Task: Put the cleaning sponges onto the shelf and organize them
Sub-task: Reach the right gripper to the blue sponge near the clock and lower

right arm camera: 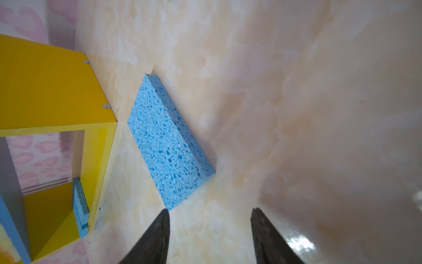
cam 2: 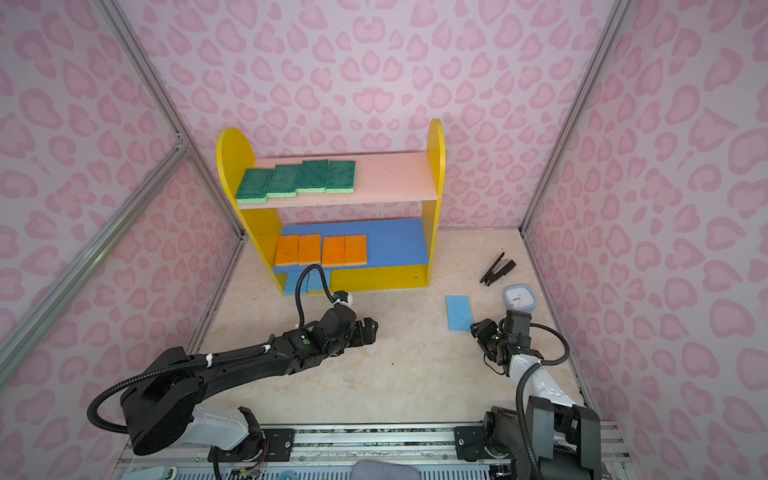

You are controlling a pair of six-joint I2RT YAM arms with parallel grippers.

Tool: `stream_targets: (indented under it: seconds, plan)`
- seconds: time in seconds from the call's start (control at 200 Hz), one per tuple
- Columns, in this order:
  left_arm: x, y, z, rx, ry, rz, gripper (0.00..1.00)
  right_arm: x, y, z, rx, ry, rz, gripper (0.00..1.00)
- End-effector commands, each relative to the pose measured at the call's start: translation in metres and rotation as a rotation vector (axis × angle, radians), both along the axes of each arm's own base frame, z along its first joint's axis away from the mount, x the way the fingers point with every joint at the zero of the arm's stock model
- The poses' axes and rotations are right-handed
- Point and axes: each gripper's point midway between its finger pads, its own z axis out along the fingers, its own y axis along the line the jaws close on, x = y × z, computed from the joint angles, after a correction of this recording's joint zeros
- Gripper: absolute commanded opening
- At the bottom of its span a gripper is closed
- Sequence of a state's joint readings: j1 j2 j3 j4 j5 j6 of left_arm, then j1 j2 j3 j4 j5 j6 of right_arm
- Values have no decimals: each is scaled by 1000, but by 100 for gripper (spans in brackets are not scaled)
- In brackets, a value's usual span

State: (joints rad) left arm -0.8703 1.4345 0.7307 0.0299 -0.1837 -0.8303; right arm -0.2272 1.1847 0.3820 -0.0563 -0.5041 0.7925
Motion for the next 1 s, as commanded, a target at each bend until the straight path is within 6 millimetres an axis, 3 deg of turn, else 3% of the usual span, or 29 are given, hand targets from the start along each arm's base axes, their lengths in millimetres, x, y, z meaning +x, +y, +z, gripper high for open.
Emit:
stream_targets:
  seconds: [0.0,0.55,0.87,0.995]
  plan:
    - [3,-7,5,-65,-5,-16,95,1,15,-3,70,3,83,57]
    - [2,19,-9,-55,15,33,95,15,-11,-21,-9,52,-37,46]
    - [-1,36,-16,-45,22,65,95,23,-6,-30,-6,67,-12,40]
    - [-2,42,-21,-26,31,77,95,25,-3,-35,-4,71,2,30]
